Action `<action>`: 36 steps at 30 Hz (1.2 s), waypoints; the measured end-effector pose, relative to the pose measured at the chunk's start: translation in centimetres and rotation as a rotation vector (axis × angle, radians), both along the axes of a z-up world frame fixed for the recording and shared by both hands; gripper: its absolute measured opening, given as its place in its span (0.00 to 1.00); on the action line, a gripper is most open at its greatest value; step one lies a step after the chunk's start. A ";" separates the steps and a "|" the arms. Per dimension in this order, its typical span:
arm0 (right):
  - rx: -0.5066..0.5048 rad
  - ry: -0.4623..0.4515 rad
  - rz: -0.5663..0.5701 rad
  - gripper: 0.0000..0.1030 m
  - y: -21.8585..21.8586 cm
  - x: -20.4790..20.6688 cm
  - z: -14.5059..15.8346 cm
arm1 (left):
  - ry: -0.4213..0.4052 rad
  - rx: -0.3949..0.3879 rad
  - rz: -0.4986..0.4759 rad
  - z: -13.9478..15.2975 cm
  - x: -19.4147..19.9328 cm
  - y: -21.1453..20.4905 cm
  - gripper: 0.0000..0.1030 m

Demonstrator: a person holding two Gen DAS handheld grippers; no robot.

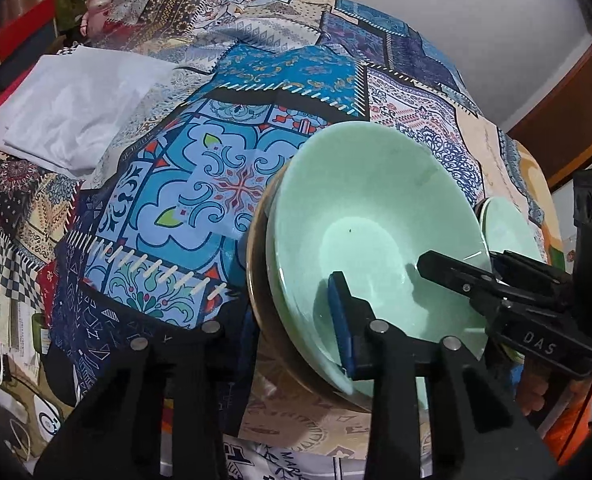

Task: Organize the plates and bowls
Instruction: 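Lower the pale green bowl into the spotted white bowl with both grippers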

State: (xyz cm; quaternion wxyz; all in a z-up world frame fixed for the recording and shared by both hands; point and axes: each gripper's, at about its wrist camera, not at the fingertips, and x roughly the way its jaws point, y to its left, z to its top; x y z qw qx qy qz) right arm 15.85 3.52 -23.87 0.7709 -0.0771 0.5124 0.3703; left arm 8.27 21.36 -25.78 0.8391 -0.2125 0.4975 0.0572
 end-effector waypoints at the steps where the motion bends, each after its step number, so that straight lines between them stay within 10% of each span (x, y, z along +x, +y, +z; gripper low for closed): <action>1: 0.001 0.002 -0.001 0.31 0.0 0.0 0.0 | 0.000 -0.001 0.000 0.0 0.0 0.0 0.33; 36: 0.069 -0.038 -0.118 0.30 -3.4 1.2 4.8 | -0.061 0.047 -0.038 5.5 1.7 -2.9 0.33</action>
